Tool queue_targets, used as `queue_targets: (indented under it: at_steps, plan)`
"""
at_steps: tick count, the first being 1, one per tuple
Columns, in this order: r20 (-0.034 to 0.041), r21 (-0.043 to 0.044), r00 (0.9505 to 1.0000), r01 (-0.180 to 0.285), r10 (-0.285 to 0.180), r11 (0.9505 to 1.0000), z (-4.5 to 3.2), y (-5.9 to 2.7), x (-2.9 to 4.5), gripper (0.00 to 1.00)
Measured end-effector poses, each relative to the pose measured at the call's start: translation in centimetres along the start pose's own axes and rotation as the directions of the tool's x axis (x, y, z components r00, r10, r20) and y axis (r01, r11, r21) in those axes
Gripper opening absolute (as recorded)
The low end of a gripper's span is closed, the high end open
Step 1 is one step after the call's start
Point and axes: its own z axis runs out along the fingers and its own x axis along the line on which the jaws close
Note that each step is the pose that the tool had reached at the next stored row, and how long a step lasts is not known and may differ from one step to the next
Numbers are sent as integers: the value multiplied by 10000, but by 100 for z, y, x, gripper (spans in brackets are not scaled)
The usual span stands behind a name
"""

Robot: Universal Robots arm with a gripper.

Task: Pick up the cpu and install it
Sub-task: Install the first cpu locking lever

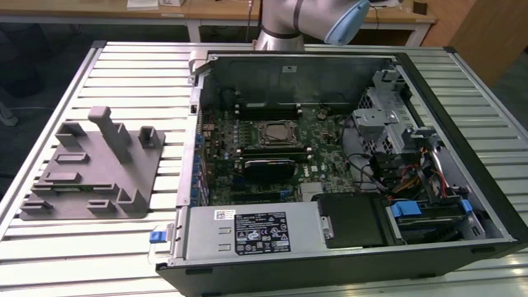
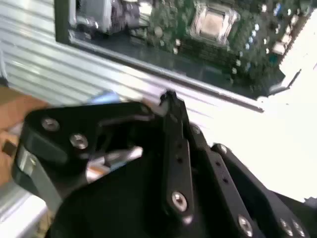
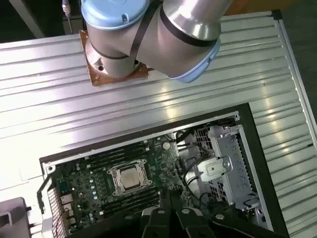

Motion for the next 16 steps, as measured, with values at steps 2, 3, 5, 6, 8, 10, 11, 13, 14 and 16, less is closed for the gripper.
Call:
queue_targets:
  at_steps: [2, 3, 5, 6, 8, 10, 11, 13, 14, 16]
  plan:
    - [-172, 48, 9999, -15, 16, 10000, 36, -5, 8, 11]
    - [-172, 49, 9999, -15, 15, 10000, 53, -8, 11, 11]
    - [-172, 49, 9999, -15, 16, 10000, 56, -8, 12, 11]
    - [-171, 50, 9999, -15, 16, 10000, 58, -9, 13, 11]
    - [-171, 50, 9999, -15, 15, 10000, 59, -9, 13, 11]
    - [-175, 51, 9998, -15, 16, 10000, 63, -9, 14, 11]
    - [-179, 52, 9998, -17, 18, 10000, 65, -9, 15, 11]
    - [-182, 53, 9998, -16, 17, 10000, 71, -10, 16, 11]
    - [-186, 55, 9998, -16, 17, 10000, 74, -11, 16, 11]
    - [-211, 62, 9998, -17, 18, 10000, 85, -12, 18, 11]
